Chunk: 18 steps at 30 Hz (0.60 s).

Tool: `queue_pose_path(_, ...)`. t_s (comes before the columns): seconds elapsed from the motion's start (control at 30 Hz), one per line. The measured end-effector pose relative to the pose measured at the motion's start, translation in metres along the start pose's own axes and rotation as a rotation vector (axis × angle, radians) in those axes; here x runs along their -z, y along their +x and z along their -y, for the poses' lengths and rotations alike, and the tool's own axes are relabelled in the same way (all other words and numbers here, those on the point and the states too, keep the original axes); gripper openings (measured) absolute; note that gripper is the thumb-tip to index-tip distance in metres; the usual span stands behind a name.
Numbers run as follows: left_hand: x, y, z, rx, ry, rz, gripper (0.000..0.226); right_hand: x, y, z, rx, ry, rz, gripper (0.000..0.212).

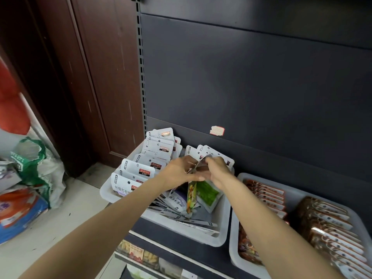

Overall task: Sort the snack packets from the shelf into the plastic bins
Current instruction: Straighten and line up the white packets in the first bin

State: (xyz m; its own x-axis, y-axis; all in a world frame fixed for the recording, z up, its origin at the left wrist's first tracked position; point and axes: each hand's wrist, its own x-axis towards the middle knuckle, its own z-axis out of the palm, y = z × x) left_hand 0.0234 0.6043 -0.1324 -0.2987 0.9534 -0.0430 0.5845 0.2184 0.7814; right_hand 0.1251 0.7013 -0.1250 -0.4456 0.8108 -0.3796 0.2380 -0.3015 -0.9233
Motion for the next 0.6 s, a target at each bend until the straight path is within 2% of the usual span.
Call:
queue_pose_path(0.07,0.003,0.003,0.003,0.033,0.073,-0.063,0.03,0.001,-0.006,0.001,0.013,-0.024,0.079,0.022)
queue_pose_path(0.13,0.008,0.003,0.004,0.036,0.162,-0.14,0.023,0.01,-0.003,-0.002,0.136,-0.374,0.004,0.019)
queue_pose_path(0.2,0.012,0.003,0.006,0.023,0.154,-0.202,0.029,0.02,0.0,-0.005,0.319,-0.772,-0.072,0.04)
queue_pose_path(0.23,0.015,0.003,0.007,0.027,0.136,-0.213,0.032,0.025,0.001,-0.006,0.381,-0.853,-0.06,0.049)
queue_pose_path(0.27,0.017,0.002,0.006,0.027,0.114,-0.216,0.033,0.028,0.002,-0.008,0.42,-0.869,-0.035,0.049)
queue_pose_path(0.4,0.016,0.009,0.007,0.033,0.081,-0.23,0.023,0.037,-0.002,-0.006,0.57,-0.956,-0.107,0.012)
queue_pose_path(0.5,0.018,0.022,0.001,0.053,0.073,-0.278,0.022,0.036,-0.012,-0.003,0.615,-1.051,-0.23,0.017)
queue_pose_path(0.6,0.022,0.033,-0.004,0.039,0.201,-0.406,0.016,0.029,-0.022,-0.004,0.671,-1.087,-0.301,0.018)
